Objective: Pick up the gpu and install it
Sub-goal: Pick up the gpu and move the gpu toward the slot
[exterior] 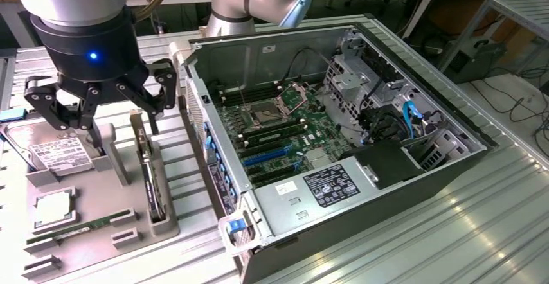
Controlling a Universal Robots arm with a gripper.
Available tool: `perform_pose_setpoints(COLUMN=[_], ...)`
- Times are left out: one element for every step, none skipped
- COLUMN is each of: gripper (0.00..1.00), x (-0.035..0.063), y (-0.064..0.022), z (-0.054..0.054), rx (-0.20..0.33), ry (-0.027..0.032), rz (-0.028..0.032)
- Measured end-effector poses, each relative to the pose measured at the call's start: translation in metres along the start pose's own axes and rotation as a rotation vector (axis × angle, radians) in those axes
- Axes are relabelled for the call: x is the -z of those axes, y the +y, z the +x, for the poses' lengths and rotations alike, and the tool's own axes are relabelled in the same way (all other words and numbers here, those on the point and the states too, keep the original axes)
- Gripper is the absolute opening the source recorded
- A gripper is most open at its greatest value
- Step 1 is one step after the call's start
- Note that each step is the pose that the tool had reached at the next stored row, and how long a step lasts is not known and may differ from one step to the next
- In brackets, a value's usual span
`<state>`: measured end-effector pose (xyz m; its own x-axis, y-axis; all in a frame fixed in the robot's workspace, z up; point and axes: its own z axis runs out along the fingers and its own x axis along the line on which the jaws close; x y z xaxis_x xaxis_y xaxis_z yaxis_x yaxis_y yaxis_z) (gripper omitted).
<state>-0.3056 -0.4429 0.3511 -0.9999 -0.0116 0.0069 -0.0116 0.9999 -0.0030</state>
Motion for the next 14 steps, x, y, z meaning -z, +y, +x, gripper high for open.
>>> perform_pose_setpoints(gripper=[0.72, 0.72, 0.72, 0.72, 0.72, 0.72, 0.72, 0.72, 0.72, 0.72, 0.72, 0.72, 0.72, 0.72], x=[-0.0013, -0.0024, -0.0042, -0.0055, -0.0067, -0.0084, -0.0097, -0.0108, -0.0119, -0.0139, -0.0162, -0.0174, -0.0189, -0.0203], y=[0.0000, 0.0000, 0.0000, 0.0000, 0.0000, 0.0000, 0.0000, 0.0000, 0.0000, 0.0000, 0.0000, 0.0000, 0.0000, 0.0000], z=[0.000, 0.000, 0.000, 0.000, 0.000, 0.000, 0.000, 0.000, 0.000, 0.000, 0.000, 0.000, 0.000, 0.000], rx=[0.000, 0.000, 0.000, 0.000, 0.000, 0.000, 0.000, 0.000, 0.000, 0.000, 0.000, 0.000, 0.000, 0.000], ry=[0.0000, 0.0001, 0.0002, 0.0001, 0.0001, 0.0005, 0.0008, 0.0011, 0.0014, 0.0020, 0.0027, 0.0028, 0.0029, 0.0030], rz=[0.0000, 0.0000, 0.0001, 0.0001, 0.0000, 0.0000, 0.0000, 0.0000, 0.0000, 0.0000, 0.0001, 0.0000, 0.0000, 0.0000])
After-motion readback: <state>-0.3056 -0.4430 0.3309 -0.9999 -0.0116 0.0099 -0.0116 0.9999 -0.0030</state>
